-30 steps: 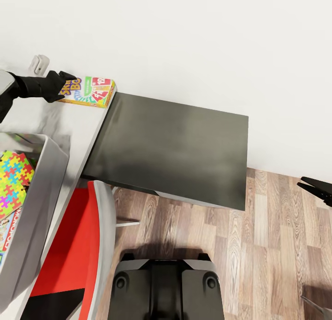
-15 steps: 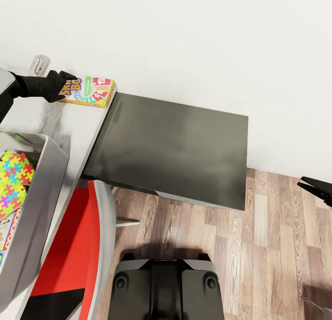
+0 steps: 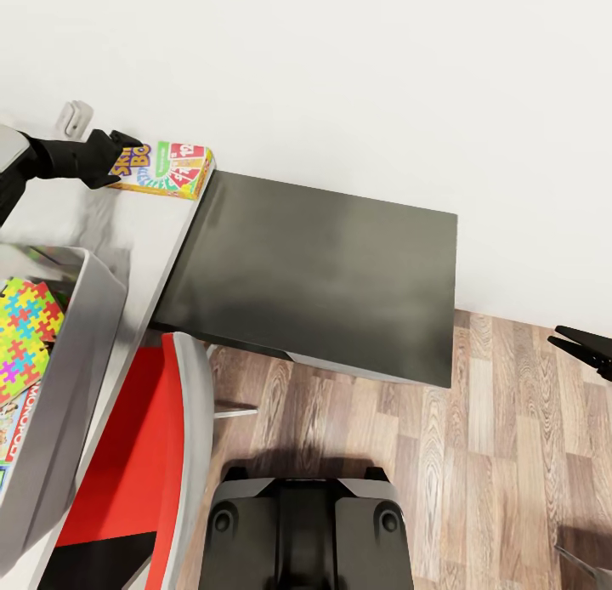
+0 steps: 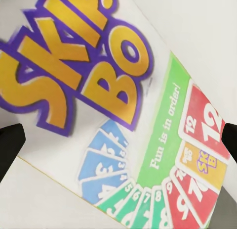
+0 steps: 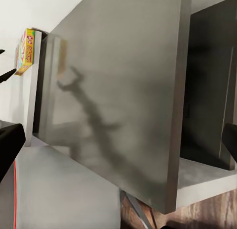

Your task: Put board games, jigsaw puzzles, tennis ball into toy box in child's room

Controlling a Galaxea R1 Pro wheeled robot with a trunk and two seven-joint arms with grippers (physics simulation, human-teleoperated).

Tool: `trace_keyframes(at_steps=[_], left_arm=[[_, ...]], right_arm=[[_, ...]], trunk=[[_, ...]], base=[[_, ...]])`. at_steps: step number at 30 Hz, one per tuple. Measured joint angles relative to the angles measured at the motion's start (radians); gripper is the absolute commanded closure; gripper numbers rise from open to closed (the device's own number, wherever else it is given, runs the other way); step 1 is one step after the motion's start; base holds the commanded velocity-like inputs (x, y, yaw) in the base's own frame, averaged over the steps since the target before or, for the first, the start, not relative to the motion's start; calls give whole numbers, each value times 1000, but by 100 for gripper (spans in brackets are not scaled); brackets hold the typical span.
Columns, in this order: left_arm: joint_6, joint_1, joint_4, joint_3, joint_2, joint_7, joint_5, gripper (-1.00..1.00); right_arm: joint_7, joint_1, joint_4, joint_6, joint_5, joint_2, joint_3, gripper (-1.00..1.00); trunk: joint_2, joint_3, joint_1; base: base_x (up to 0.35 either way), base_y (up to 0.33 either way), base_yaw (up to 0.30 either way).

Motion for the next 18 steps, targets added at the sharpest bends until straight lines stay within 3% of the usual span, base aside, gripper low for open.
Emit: trace_keyframes(at_steps=[6, 18], left_arm=[[0, 3, 2, -3, -6, 1, -12, -100], [0, 30, 2, -2, -12, 1, -9, -100]], right_arm=[[0, 0, 0, 0, 0, 0, 0, -100], [-1, 0, 0, 0, 0, -1, 0, -100]], trunk=[[0, 0, -4], [0, 0, -20]], base=[[0, 0, -114], [0, 0, -225]])
